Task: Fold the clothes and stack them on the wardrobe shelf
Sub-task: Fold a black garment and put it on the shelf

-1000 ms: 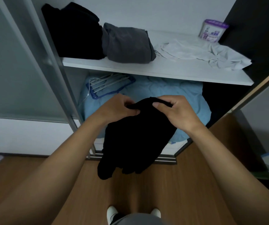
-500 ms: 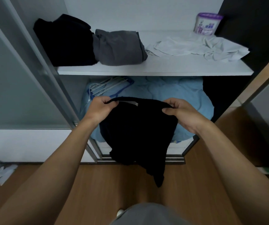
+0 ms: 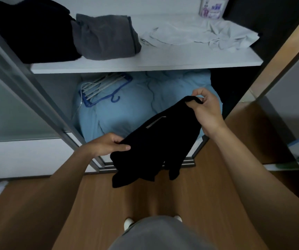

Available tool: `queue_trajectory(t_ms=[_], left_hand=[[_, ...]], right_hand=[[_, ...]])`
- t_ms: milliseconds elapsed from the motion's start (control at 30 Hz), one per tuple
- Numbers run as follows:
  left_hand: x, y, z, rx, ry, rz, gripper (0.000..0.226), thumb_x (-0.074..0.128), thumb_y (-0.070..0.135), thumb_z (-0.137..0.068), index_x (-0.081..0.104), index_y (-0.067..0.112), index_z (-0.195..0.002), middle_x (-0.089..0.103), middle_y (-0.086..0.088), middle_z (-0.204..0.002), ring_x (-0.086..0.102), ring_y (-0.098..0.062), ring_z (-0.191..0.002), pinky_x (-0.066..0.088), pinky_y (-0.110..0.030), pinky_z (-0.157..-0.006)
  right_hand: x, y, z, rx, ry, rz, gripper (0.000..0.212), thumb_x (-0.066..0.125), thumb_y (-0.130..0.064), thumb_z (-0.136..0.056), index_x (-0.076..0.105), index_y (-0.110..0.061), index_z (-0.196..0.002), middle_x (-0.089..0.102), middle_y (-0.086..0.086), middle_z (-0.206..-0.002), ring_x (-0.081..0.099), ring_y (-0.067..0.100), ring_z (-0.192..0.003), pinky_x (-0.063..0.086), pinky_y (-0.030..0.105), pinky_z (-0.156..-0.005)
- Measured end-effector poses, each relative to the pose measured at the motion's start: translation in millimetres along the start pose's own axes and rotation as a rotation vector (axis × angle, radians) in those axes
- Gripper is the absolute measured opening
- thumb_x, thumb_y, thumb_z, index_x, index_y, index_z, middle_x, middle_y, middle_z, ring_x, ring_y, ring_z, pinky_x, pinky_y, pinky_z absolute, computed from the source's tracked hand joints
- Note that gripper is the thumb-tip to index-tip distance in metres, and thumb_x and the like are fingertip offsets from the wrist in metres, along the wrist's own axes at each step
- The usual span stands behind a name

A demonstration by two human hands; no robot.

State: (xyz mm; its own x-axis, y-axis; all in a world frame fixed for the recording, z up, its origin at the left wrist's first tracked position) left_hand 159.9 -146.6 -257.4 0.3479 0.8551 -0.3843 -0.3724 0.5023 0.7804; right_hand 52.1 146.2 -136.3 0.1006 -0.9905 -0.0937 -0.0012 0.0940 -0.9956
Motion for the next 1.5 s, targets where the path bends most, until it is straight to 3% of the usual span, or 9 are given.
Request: queue_trajectory(t_ms=[100,200,300,500,633,867,1067,1267,1500], left_hand=[[3.3,3.5,-5.7,0.018,0.158,0.117,0.039,0.068,0.036,-0.090,0.074,-0.003,-0.092,0.073,-0.009,-0.090,0.065,-0.022,-0.082,0.047,-0.032,-0.080],[2.5,13.8,-10.6,-0.034,0.368,0.245,0.041,0.065,0.046,-0.092,0.073,0.015,-0.065,0.068,0.002,-0.065,0.064,-0.012,-0.061,0.046,-0.016,-0.058],[7.9,31.1,-20.9,-0.084,0.465,0.404,0.037,0.065,0.053,-0.090,0.077,0.018,-0.085,0.077,0.004,-0.081,0.072,-0.011,-0.074,0.053,-0.016,-0.068],[51.4,63.1,-26.6,-0.160,0.018,0.730,0.030,0.068,0.033,-0.089,0.074,0.010,-0.108,0.077,-0.003,-0.085,0.072,-0.015,-0.069,0.054,-0.021,-0.056],[62.6,75.3,-27.4,-0.084,0.085,0.856,0.023,0.057,0.014,-0.097,0.066,0.002,-0.115,0.075,-0.005,-0.084,0.071,-0.015,-0.067,0.056,-0.022,-0.056],[75.8,95.5,-32.5,0.081,0.257,0.859,0.022,0.054,0.016,-0.102,0.063,0.003,-0.117,0.074,-0.010,-0.102,0.073,-0.018,-0.092,0.059,-0.028,-0.077],[75.3,98.0,-26.3,0.203,0.448,0.585,0.021,0.064,0.020,-0.096,0.061,0.008,-0.078,0.058,-0.001,-0.068,0.055,-0.015,-0.068,0.045,-0.032,-0.067],[73.5,105.7,-22.3,0.344,0.395,0.464,0.008,0.068,0.008,-0.092,0.066,0.016,-0.091,0.067,0.011,-0.077,0.062,0.000,-0.072,0.048,-0.015,-0.068],[64.7,107.0,-25.4,0.348,0.340,0.522,0.024,0.072,0.003,-0.087,0.069,0.019,-0.104,0.076,0.006,-0.091,0.071,-0.006,-0.087,0.053,-0.023,-0.083]], right_hand=[[-16.2,17.5,-3.6,0.097,0.051,0.059,0.020,0.069,-0.013,-0.087,0.057,-0.025,-0.078,0.065,-0.002,-0.068,0.065,0.008,-0.057,0.048,0.018,-0.051],[-24.4,39.7,-2.2,0.201,0.042,0.177,0.023,0.071,-0.022,-0.090,0.054,-0.018,-0.075,0.063,0.000,-0.067,0.063,0.004,-0.052,0.046,0.016,-0.048],[-22.8,58.9,6.5,0.282,-0.001,0.256,0.029,0.068,-0.031,-0.093,0.057,-0.013,-0.073,0.062,0.006,-0.068,0.062,0.013,-0.055,0.047,0.020,-0.050],[-5.2,79.6,23.6,0.407,-0.010,0.154,0.027,0.055,-0.026,-0.101,0.069,-0.003,-0.094,0.070,0.016,-0.092,0.068,0.028,-0.085,0.054,0.035,-0.079],[5.6,79.7,32.5,0.377,-0.011,0.130,0.023,0.059,-0.024,-0.100,0.069,-0.003,-0.097,0.071,0.015,-0.094,0.069,0.025,-0.087,0.055,0.035,-0.081],[37.3,70.9,41.5,0.395,-0.133,0.125,0.012,0.064,-0.021,-0.096,0.063,-0.010,-0.092,0.069,0.009,-0.085,0.067,0.013,-0.061,0.049,0.020,-0.044],[53.1,63.9,44.2,0.449,-0.208,0.117,0.016,0.056,-0.023,-0.101,0.061,-0.013,-0.090,0.074,0.009,-0.086,0.074,0.016,-0.066,0.052,0.021,-0.050],[51.1,62.4,46.0,0.525,-0.197,0.002,0.023,0.054,-0.024,-0.102,0.066,-0.005,-0.105,0.077,0.013,-0.087,0.076,0.021,-0.078,0.058,0.022,-0.064],[51.2,46.7,46.3,0.468,-0.235,0.041,0.022,0.053,-0.011,-0.098,0.074,-0.017,-0.099,0.074,0.003,-0.095,0.069,0.017,-0.092,0.058,0.025,-0.079]])
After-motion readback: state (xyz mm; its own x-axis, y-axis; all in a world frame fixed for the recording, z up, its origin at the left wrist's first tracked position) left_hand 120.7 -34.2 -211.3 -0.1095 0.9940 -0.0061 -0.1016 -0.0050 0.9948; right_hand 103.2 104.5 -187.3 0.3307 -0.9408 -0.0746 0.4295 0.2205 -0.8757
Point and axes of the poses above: each hand's wrist, its own z-axis away from the middle knuckle, its own x-axis out of the palm, y = z × x, the point moved 6 cm from there along -z, towards the middle knuckle
